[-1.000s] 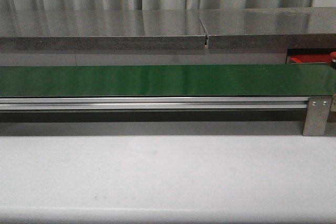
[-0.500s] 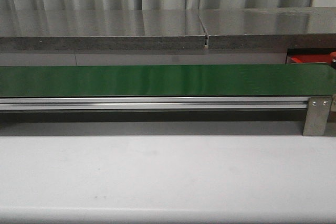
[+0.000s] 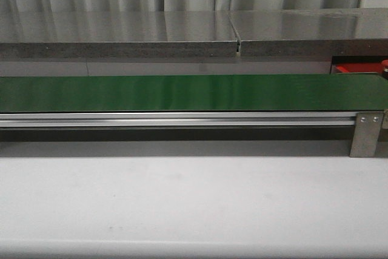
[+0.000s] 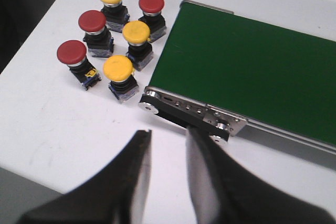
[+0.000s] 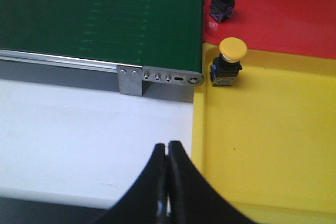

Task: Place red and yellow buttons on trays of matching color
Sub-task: 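Move the left gripper down to the pile and grasp a yellow button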

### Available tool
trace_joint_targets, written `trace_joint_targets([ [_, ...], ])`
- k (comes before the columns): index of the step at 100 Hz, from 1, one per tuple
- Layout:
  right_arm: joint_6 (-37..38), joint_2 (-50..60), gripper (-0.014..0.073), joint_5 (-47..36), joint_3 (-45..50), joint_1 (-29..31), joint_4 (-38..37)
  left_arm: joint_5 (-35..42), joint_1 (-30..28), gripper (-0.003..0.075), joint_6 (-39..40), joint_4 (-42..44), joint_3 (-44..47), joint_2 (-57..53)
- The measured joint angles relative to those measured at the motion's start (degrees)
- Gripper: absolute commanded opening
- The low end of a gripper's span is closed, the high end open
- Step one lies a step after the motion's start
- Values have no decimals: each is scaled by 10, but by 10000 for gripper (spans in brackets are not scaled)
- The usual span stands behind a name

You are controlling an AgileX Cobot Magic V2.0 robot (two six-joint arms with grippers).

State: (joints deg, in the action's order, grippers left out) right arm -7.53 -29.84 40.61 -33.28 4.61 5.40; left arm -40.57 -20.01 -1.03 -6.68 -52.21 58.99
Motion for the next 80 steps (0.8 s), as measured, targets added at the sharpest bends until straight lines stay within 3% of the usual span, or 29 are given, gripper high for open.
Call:
trace_joint_targets([
  [5, 0, 0, -74, 0, 0, 0, 0, 0, -12, 499, 1, -7, -11, 24],
  [10, 0, 0, -74, 0, 0, 0, 0, 1, -22, 531, 1, -16, -20, 42],
  [39, 0, 0, -74, 0, 0, 0, 0, -49, -79, 511, 1, -71, -95, 178],
  [80, 0, 0, -74, 0, 0, 0, 0, -106, -85, 511, 1, -79, -220, 398],
])
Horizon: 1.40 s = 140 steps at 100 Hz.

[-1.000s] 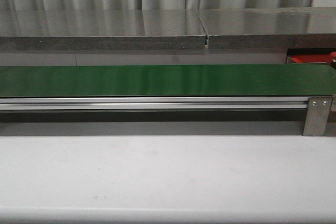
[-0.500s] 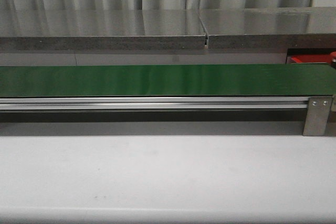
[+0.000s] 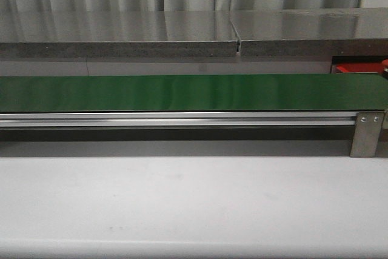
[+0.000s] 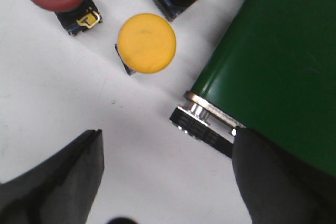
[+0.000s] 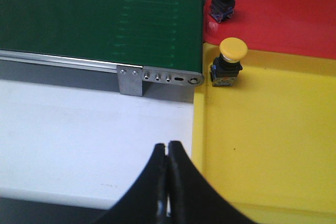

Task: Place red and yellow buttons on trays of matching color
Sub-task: 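Move the left gripper down to the pile and grasp a yellow button, then lift the yellow button onto the green belt and open the left gripper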

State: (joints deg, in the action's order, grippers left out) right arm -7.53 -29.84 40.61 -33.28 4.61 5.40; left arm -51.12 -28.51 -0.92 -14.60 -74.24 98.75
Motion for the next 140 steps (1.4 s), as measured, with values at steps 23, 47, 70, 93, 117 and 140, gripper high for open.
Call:
trace_joint_targets([
  [23, 0, 0, -74, 0, 0, 0, 0, -3, 0, 511, 14, 3, -54, 53],
  [47, 0, 0, -74, 0, 0, 0, 0, -4, 0, 511, 25, 6, -84, 95],
  [70, 0, 0, -74, 0, 0, 0, 0, -4, 0, 511, 28, 9, -89, 128],
  [93, 0, 0, -74, 0, 0, 0, 0, 17, 0, 510, 29, 11, -89, 145],
  [117, 0, 0, -74, 0, 0, 0, 0, 31, 0, 303, 29, 12, -93, 163],
  [140, 0, 0, -74, 0, 0, 0, 0, 49, 0, 210, 29, 12, -93, 164],
])
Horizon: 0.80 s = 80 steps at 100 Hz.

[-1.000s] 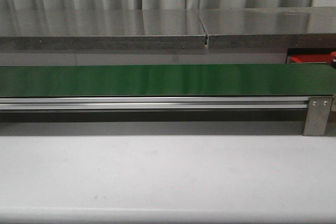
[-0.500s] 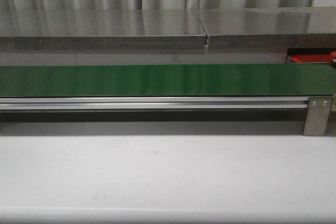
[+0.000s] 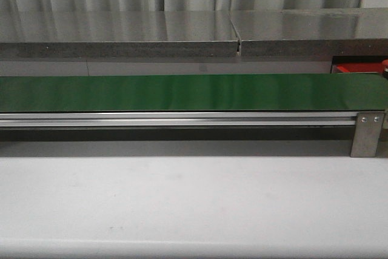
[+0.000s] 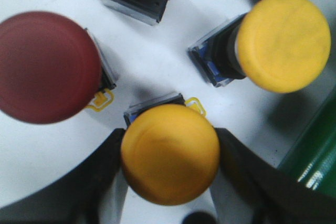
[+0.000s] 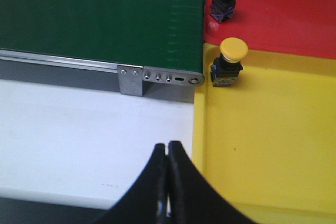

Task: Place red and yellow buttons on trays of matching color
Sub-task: 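Lift the yellow button onto the green belt and open the left gripper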

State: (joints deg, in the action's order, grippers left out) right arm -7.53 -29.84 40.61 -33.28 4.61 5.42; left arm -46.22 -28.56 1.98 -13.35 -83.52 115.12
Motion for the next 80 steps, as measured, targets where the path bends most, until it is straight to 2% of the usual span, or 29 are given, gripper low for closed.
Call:
trace_joint_targets([
  [24, 0, 0, -74, 0, 0, 0, 0, -1, 0, 210, 1, 0, 0, -6],
  [52, 0, 0, -74, 0, 0, 0, 0, -31, 0, 210, 1, 1, 0, -85],
  [80, 0, 0, -74, 0, 0, 0, 0, -53, 44, 210, -1, 2, 0, -145],
])
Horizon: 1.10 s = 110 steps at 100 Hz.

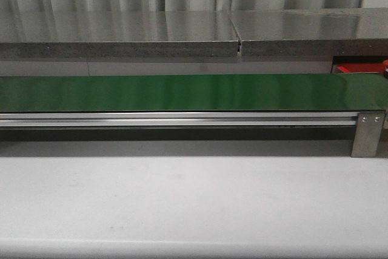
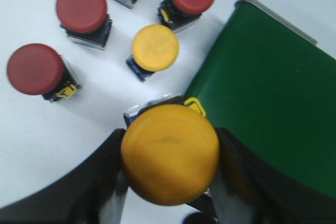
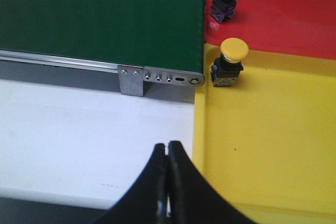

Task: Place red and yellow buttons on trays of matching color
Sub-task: 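Lift the yellow button onto the green belt and open the left gripper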

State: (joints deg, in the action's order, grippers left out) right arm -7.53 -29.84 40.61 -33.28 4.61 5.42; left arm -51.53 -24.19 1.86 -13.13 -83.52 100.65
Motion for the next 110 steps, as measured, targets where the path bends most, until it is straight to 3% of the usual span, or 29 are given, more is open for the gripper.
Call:
trace_joint_targets([
  [27, 0, 0, -74, 0, 0, 0, 0, 1, 62, 210, -4, -1, 0, 1],
  [61, 0, 0, -74, 0, 0, 0, 0, 5, 72, 217, -8, -2, 0, 44],
  [68, 0, 0, -74, 0, 0, 0, 0, 10, 72, 287, -11, -8, -1, 48],
  [83, 0, 0, -74, 0, 0, 0, 0, 10, 73, 557, -14, -10, -9, 50],
  [110, 0, 0, -74, 0, 0, 0, 0, 9, 73, 573, -14, -28, -31, 36],
])
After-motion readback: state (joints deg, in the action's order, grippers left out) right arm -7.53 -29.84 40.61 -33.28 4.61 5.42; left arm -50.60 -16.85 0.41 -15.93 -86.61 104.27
